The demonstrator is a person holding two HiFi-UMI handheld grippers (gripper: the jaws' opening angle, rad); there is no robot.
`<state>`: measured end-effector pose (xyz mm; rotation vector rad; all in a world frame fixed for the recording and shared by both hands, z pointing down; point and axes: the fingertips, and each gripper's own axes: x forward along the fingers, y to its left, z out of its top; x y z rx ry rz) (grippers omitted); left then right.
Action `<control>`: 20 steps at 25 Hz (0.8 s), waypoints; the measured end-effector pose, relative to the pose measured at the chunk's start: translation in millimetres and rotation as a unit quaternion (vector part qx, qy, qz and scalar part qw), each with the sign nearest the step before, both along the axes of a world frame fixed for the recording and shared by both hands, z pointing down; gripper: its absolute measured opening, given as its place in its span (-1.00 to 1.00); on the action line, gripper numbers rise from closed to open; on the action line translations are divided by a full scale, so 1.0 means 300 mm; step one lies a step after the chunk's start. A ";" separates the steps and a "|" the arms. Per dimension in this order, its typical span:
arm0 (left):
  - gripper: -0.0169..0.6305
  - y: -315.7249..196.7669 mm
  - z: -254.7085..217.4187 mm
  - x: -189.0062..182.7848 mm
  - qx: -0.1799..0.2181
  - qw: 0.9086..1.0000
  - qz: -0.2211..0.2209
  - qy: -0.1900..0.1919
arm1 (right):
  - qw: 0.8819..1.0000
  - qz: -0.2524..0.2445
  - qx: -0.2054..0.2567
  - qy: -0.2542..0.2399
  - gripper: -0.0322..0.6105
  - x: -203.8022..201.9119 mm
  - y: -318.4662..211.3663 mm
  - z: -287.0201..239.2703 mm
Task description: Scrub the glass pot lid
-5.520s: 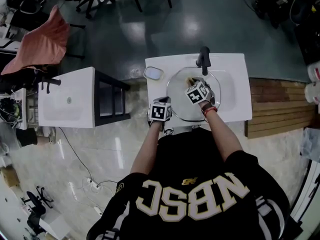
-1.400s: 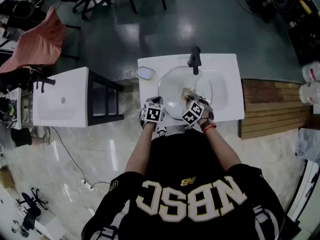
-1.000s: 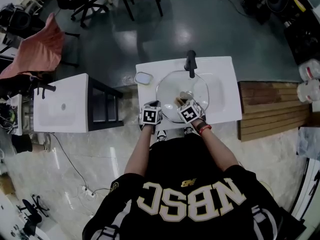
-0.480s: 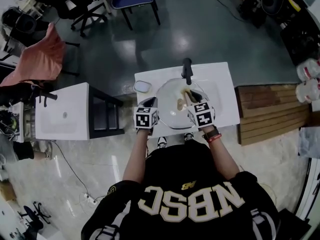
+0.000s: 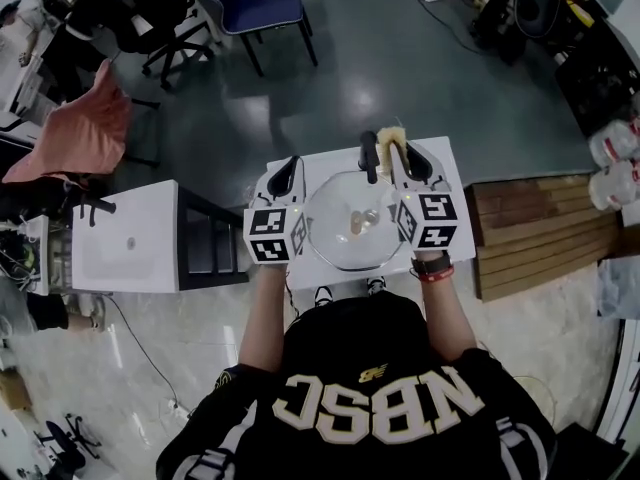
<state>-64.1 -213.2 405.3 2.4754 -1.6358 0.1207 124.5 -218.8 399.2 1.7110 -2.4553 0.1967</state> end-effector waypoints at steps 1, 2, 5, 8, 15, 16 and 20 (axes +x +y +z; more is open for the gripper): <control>-0.90 -0.003 -0.046 0.000 0.015 1.000 -0.001 0.005 | 1.000 0.003 0.008 0.004 -0.73 0.003 -0.003 -0.024; -0.90 -0.004 -0.090 0.003 0.030 1.000 -0.001 0.011 | 1.000 0.006 0.015 0.013 -0.73 0.007 -0.005 -0.044; -0.90 0.000 -0.191 0.016 0.063 0.998 -0.003 0.021 | 0.999 0.014 0.032 0.029 -0.73 0.021 -0.003 -0.087; -0.90 -0.005 -0.232 0.028 0.078 0.997 -0.007 0.023 | 0.998 0.020 0.043 0.028 -0.73 0.037 -0.005 -0.110; -0.90 -0.004 -0.206 0.016 0.072 0.997 -0.025 0.019 | 0.999 0.018 0.031 0.037 -0.73 0.048 -0.005 -0.089; -0.90 -0.002 -0.203 0.015 0.072 0.997 -0.027 0.018 | 0.999 0.017 0.030 0.039 -0.73 0.050 -0.004 -0.088; -0.90 0.020 -0.177 0.019 0.065 0.997 -0.033 0.010 | 0.999 0.007 0.024 0.035 -0.73 0.050 0.008 -0.071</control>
